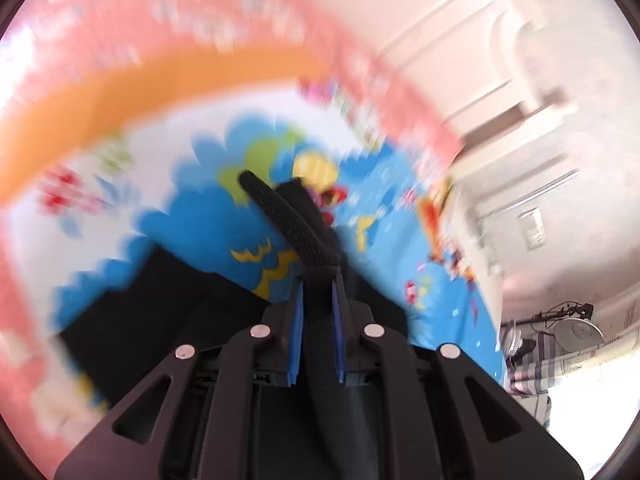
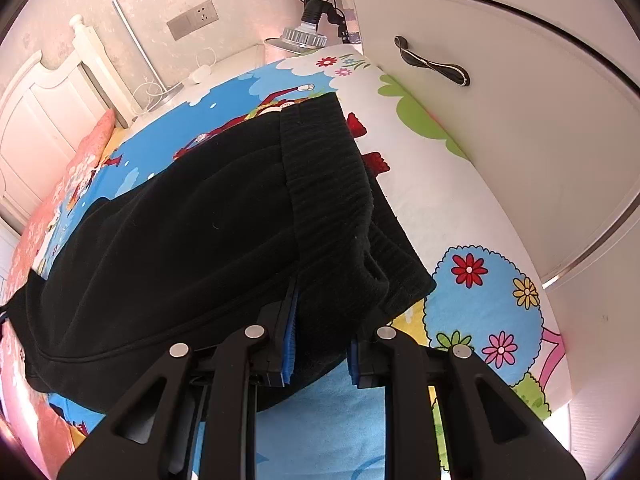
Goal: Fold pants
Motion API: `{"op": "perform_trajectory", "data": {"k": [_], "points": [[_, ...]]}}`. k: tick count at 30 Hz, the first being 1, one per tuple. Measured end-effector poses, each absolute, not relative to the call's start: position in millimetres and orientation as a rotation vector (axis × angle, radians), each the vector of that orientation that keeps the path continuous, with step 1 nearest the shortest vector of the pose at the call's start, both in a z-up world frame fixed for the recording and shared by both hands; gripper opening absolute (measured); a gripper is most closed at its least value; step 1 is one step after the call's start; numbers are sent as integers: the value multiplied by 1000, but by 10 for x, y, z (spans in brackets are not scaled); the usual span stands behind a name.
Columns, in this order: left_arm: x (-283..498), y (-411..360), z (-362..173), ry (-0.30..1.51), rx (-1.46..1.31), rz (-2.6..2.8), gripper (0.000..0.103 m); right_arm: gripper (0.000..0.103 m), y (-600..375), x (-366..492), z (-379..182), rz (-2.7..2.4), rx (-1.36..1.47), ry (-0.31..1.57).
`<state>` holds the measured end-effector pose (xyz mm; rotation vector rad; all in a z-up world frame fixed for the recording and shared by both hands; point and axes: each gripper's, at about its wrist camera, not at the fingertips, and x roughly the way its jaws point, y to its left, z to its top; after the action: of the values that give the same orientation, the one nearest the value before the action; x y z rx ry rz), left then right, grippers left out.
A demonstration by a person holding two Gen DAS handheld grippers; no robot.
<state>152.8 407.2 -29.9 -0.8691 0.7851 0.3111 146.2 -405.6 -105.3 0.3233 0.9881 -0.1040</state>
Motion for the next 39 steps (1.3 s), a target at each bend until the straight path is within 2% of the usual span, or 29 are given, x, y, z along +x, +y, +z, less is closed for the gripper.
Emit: {"op": "perform_trajectory", "data": {"k": [2, 4, 9, 11, 12, 13, 17, 18, 19, 21, 27, 32, 36, 38, 39], "points": [[1080, 3992, -154, 730, -872, 370, 13, 19, -4049, 1456, -1054, -108, 327, 984], [651, 3983, -258, 705, -916, 422, 13, 19, -4045, 1456, -1050, -104, 324, 987], [219, 4122, -1074, 822, -1061, 477, 17, 19, -4082, 1477, -1025, -74, 328, 1001], [126, 4113, -1081, 775, -1072, 453, 29, 19, -4091, 1472, -1023, -68, 338, 1002], [121, 4125, -1056, 753, -1073, 439, 39, 19, -4088, 1476, -1027, -69, 339, 1002], [143, 4137, -1046, 743, -1081, 422, 41, 19, -4093, 1476, -1028, -69, 336, 1002], [288, 4236, -1142, 766, -1130, 415, 41, 19, -4091, 1463, -1031, -72, 339, 1000], [359, 4250, -1175, 775, -1142, 419, 35, 19, -4092, 1462, -1034, -71, 340, 1000], [412, 4247, -1188, 789, -1131, 425, 16, 19, -4096, 1462, -1032, -70, 343, 1000], [455, 4228, -1109, 781, -1080, 422, 14, 18, -4107, 1465, -1024, -63, 356, 1000], [190, 4031, -593, 687, -1032, 458, 13, 16, -4221, 1424, -779, -4, 451, 966], [91, 4093, -849, 718, -1073, 511, 12, 15, -4110, 1356, -497, 9, 389, 924], [73, 4187, -1212, 771, -1124, 536, 13, 15, -4208, 1414, -711, -22, 399, 970], [63, 4180, -1264, 780, -1125, 537, 16, 15, -4214, 1452, -925, -48, 369, 1019], [50, 4166, -1258, 784, -1121, 540, 24, 15, -4200, 1450, -999, -61, 349, 1025]]}}
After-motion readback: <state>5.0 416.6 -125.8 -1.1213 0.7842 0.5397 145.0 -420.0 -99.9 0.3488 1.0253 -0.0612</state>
